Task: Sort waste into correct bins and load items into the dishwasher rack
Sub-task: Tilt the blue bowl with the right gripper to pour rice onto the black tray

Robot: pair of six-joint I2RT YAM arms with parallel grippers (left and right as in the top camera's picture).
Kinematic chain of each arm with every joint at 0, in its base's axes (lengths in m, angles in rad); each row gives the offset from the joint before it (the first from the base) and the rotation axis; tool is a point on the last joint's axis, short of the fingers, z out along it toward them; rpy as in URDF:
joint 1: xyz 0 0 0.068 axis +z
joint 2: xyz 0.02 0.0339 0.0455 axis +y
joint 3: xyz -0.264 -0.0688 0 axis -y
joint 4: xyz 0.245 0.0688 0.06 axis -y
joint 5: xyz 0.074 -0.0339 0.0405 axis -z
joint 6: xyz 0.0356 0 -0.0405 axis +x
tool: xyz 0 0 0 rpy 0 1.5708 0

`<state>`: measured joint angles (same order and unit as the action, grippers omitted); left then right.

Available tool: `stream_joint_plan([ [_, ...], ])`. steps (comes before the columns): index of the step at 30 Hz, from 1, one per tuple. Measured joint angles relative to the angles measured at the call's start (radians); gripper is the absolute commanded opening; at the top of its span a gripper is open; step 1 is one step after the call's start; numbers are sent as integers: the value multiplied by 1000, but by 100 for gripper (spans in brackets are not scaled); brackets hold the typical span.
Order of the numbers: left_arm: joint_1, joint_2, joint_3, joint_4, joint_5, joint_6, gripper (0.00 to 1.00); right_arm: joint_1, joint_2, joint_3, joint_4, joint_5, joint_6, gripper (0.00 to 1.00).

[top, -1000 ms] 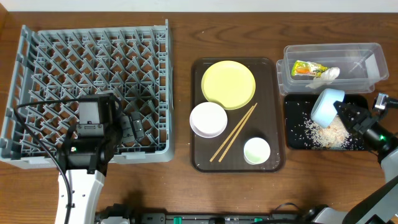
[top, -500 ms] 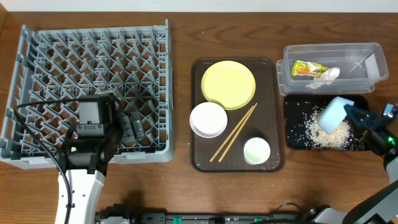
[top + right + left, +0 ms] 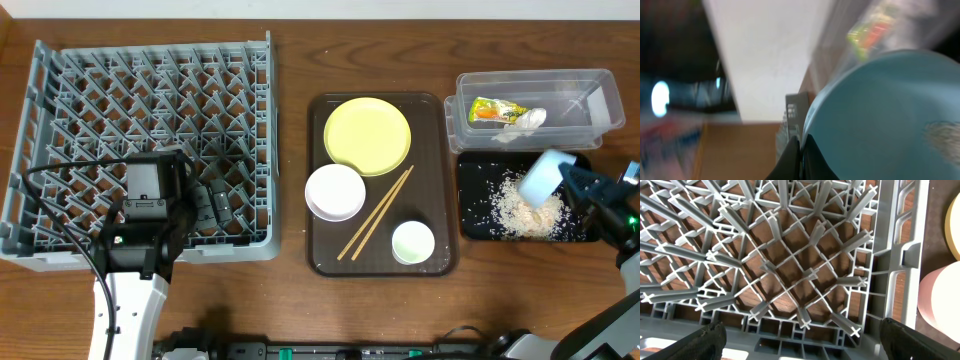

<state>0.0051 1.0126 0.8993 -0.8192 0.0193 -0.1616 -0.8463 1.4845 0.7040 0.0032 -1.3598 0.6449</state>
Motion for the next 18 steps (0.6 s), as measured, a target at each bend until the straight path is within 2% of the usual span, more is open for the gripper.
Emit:
stream_joint_plan([
  [3, 0, 0, 0, 0, 0, 0, 99, 1, 0, 1, -28, -34, -31, 1],
  [7, 0, 0, 0, 0, 0, 0, 99, 1, 1, 0, -124, 35, -17, 1],
  [16, 0, 0, 0, 0, 0, 0, 99, 6, 1, -2, -13, 3, -48, 1],
  [18, 0, 0, 0, 1, 0, 0, 99, 14, 1, -4, 64, -40, -74, 2],
])
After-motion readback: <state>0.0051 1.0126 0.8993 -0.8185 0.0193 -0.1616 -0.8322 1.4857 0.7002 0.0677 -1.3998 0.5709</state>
